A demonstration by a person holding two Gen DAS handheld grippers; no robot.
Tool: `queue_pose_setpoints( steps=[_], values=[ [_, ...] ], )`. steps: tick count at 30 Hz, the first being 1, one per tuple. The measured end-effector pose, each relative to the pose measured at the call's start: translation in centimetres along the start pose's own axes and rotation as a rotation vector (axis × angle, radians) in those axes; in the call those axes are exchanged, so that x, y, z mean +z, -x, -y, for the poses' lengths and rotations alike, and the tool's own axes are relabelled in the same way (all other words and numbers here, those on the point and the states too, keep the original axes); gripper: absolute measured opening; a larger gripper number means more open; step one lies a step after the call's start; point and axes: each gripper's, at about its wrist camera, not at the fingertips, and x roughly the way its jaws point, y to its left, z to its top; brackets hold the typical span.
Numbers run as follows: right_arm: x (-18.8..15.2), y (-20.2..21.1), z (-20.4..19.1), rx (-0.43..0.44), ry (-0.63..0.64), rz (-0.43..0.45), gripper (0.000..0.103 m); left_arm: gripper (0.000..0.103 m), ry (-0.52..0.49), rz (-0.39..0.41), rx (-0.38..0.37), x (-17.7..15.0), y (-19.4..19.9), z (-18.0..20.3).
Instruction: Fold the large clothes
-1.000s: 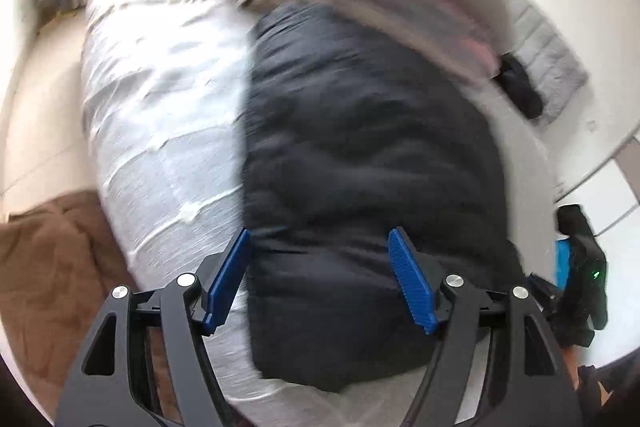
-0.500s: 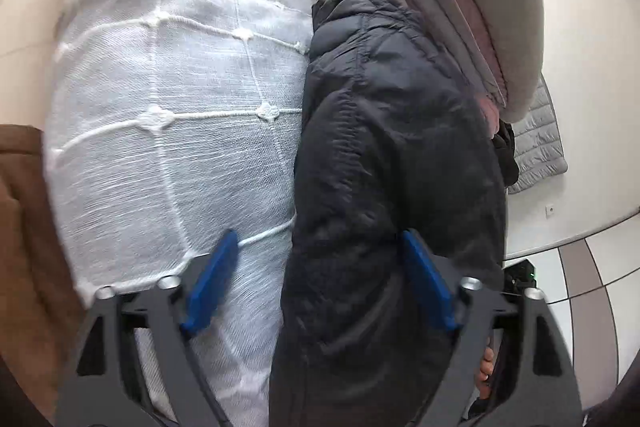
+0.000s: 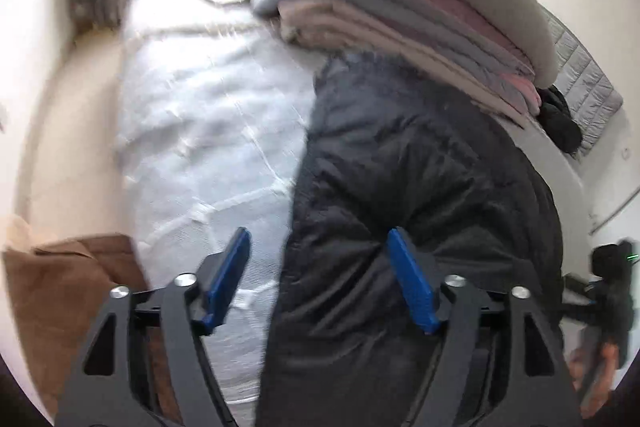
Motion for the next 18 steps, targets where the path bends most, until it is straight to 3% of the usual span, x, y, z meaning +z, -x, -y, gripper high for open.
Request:
queue_pose_setpoints(
  steps=[1,2,4,7,9,10,12,16,18],
  values=[
    [-0.2,2.2,-1.8,-0.053,0.081,0.090,0.096,0.086,-0.001,0.026,0.024,-0.1,0.8,-0.1],
    [-0.4,3.2,-3.3,-0.054,0.136,0.127,0.096,0.087,0.003,0.048,0.054,0.0,1.3,-0.3],
    [-1.2,3.9,-6.2,-0.007,0.232,0.133,0.096,0.087,0.026,0.035,0.087,-0.2,1.7,-1.1],
    [-1.5,-0.6,-8.6,-0.023,0.252,-0.030,0.097,0.087,0.110,-0.042,0.084,-0.9,0.9,-2.8],
    [-1.7,-5.5,-7.3,-0.096,0.223,-0.165,0.097,0.087,0.129,-0.148,0.011,-1.6,-0.7,-3.4],
    [-1.5,-7.0,-6.3,-0.088,0.209,-0.188,0.097,0.087,0.141,-0.169,-0.026,-2.0,-0.9,-3.6],
    [-1.1,-6.7,-6.2,-0.090,0.170,-0.193,0.097,0.087,0.132,-0.123,0.019,-2.1,0.7,-3.5],
    [-3.3,0.2,-8.6,-0.105,0.328,-0.043,0.097,0.087,0.056,0.039,0.014,-1.9,5.9,-1.5],
    [-6.3,4.1,-10.1,-0.169,0.460,0.083,0.097,0.087,0.008,0.088,0.012,-2.4,7.7,0.1]
  ],
)
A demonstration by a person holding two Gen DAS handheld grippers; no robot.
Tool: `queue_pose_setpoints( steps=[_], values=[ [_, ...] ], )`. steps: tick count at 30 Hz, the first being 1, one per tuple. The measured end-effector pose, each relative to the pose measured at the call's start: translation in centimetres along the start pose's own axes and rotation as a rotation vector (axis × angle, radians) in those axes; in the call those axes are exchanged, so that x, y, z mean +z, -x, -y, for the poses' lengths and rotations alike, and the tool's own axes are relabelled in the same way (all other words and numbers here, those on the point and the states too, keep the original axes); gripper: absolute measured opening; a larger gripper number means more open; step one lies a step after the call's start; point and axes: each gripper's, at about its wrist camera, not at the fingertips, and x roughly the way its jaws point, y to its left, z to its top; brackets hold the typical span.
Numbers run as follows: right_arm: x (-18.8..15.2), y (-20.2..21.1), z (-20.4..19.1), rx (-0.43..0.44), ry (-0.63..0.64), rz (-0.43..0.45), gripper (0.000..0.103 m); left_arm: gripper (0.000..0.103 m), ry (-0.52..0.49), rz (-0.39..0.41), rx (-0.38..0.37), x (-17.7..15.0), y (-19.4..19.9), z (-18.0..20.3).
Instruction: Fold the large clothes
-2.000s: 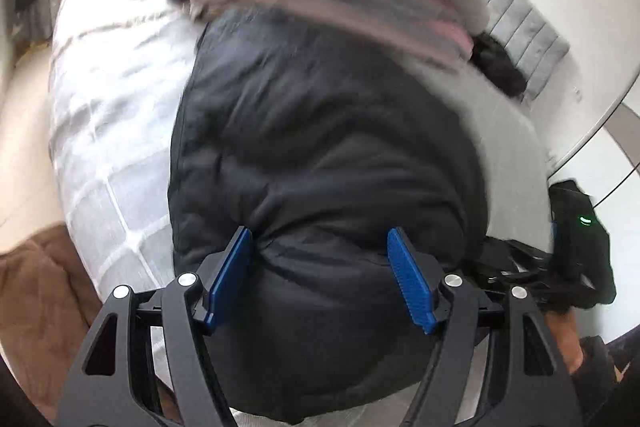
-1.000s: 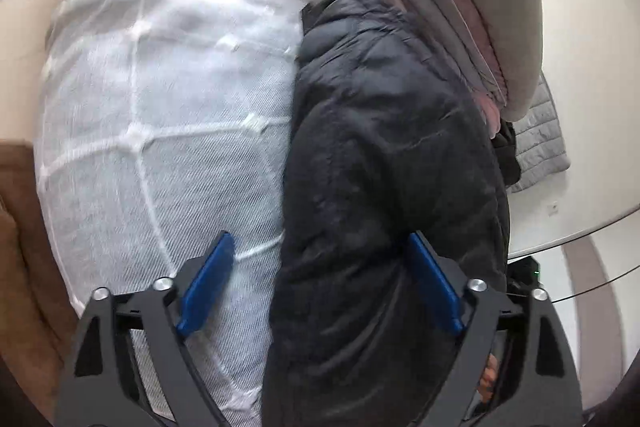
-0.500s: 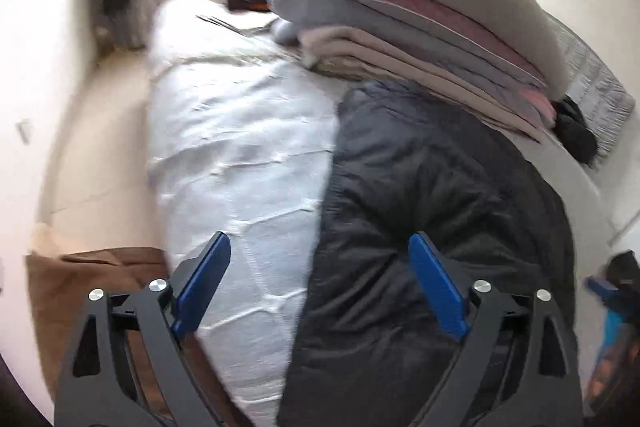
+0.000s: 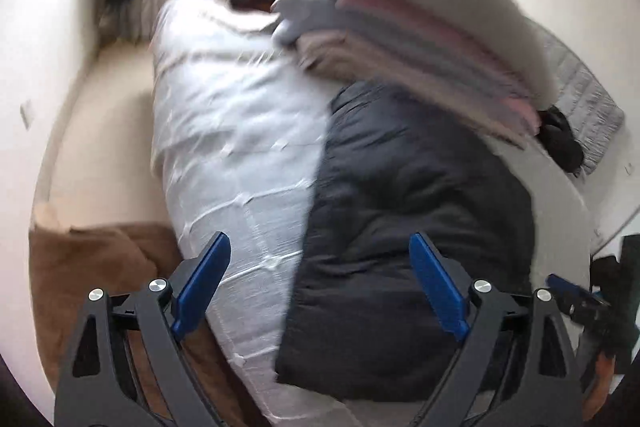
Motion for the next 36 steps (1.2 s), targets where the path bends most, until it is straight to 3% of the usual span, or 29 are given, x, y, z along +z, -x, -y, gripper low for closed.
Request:
queue_pose_setpoints(
  steps=[1,3,5,8,10,16,19,25,36],
  values=[
    [-1.3,1.5,-0.7,-0.110,0.047,0.036,0.097,0.087,-0.023,0.011,0.009,-0.1,0.5,0.8],
    [-3.4,1.7,-1.3,-0.191,0.052,-0.024,0.097,0.089,-0.082,0.025,0.028,-0.6,1.1,2.8],
    [-4.6,2.5,-0.5,-0.159,-0.004,-0.028,0.097,0.090,-0.120,0.015,0.023,-1.3,1.5,4.2],
    [-5.6,5.7,-3.4,-0.233,0.010,0.142,0.097,0.093,-0.134,0.021,0.038,-2.1,1.8,5.3],
    [-5.5,6.9,-4.0,-0.261,0.011,0.207,0.097,0.095,-0.150,0.030,0.058,-2.3,1.6,6.0],
    [-3.5,5.9,-3.9,-0.278,-0.029,0.292,0.097,0.095,-0.164,0.051,0.100,-2.1,1.2,6.7],
    [-2.1,3.1,-3.0,-0.290,-0.033,0.338,0.097,0.095,-0.166,0.068,0.106,-2.0,1.4,7.0],
    [0.0,0.6,-1.9,-0.282,-0.063,0.344,0.097,0.095,-0.197,0.084,0.108,-2.0,1.5,8.1],
    [-1.2,0.2,-5.2,-0.328,0.028,0.289,0.097,0.095,-0.238,0.072,0.099,-2.4,1.7,9.5]
  ],
)
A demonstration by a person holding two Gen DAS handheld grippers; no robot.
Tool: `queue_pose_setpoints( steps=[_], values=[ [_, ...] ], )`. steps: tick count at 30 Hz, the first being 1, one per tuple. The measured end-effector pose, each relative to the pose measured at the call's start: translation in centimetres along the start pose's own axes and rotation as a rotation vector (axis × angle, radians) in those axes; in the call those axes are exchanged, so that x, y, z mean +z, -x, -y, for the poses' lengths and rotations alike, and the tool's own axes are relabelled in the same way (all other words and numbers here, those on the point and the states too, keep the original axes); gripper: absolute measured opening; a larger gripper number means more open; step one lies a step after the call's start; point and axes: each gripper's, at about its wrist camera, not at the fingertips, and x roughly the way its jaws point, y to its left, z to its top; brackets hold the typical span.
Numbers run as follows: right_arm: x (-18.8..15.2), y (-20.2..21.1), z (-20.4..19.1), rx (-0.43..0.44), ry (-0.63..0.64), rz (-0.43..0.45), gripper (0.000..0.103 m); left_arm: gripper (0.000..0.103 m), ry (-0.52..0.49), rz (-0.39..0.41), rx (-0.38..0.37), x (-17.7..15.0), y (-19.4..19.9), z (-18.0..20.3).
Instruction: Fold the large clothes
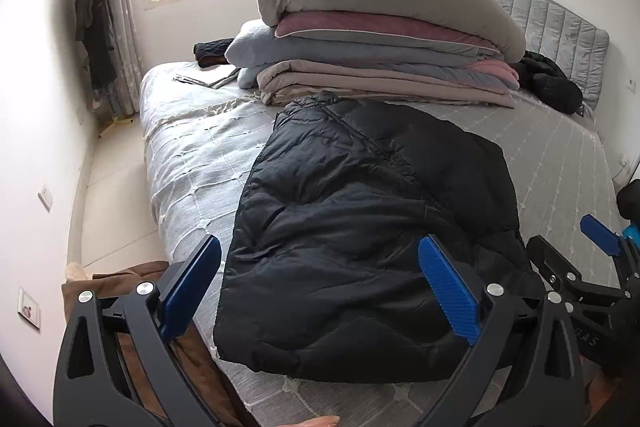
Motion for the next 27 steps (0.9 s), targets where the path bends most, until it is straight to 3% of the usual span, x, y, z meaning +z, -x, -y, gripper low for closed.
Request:
queue_pose_setpoints(
  steps=[27],
  values=[
    [-0.66,0.47,-0.15,0.013,0.006,-0.036,0.097,0.095,-0.001,0.004,0.005,0.08,0.14,-0.23]
  ],
)
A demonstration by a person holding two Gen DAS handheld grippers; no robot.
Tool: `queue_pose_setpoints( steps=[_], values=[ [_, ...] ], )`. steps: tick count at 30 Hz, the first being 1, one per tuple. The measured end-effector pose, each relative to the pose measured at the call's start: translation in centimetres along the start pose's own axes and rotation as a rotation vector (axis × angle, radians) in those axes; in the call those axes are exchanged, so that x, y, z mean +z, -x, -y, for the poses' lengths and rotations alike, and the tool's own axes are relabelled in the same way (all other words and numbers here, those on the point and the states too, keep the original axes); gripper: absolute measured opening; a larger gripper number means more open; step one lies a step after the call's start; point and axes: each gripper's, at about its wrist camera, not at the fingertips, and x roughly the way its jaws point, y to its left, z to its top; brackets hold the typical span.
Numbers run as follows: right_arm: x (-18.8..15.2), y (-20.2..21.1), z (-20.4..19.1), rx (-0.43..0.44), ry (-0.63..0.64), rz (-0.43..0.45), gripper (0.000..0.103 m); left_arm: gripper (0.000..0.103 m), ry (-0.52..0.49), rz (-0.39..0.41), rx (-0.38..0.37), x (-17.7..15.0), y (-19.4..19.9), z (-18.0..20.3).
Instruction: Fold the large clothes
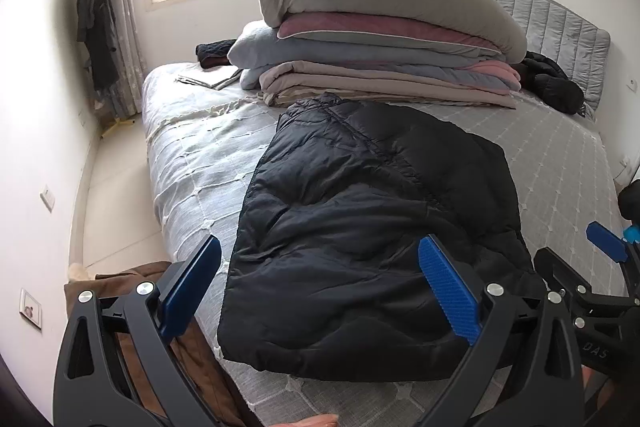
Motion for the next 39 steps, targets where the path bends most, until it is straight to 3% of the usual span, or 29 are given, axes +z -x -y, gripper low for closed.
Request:
queue_pose_setpoints(
  steps=[39],
  values=[
    [-0.08,-0.04,0.36,-0.003,-0.009,-0.023,0.097,0.095,-0.012,-0.015,-0.003,-0.21,-0.17,0.27]
  ],
)
